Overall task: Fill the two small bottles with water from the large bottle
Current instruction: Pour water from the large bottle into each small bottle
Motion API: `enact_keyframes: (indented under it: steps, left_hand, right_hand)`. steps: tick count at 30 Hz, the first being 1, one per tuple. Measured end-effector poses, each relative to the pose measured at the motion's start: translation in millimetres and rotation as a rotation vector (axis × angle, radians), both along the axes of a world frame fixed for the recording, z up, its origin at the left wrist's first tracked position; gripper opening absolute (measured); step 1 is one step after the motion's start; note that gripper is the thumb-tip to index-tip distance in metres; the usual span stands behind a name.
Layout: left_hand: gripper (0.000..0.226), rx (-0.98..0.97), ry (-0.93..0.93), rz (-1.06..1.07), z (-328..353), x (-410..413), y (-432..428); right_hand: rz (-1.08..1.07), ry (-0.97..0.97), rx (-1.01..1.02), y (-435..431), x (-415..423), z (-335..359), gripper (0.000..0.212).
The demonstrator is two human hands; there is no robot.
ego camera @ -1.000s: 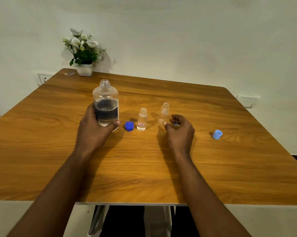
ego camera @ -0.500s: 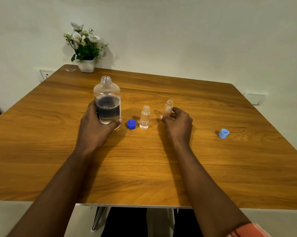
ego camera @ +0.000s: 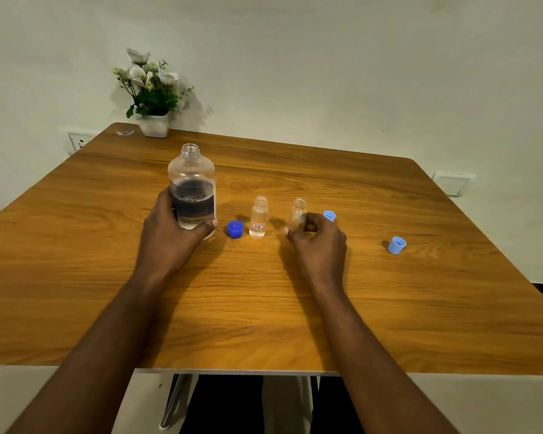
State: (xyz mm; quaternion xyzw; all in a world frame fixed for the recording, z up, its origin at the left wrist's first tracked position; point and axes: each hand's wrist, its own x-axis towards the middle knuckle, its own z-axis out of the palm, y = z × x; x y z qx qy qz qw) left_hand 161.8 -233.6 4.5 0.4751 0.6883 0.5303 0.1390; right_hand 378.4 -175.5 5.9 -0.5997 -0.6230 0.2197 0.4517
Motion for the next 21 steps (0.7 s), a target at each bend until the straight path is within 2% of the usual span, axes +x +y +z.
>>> enact_keyframes:
  steps: [8, 21]
  left_hand:
    - [0.08, 0.007, -0.01, -0.011, 0.9, 1.3, -4.2]
    - [0.08, 0.032, -0.032, 0.001, -1.1, 0.2, -7.5]
  right_hand:
    - [0.111, 0.04, -0.006, -34.5, 4.2, -3.1, 0.028]
    - [0.436, 0.001, 0.03, -53.0, -20.8, 1.2, 0.037]
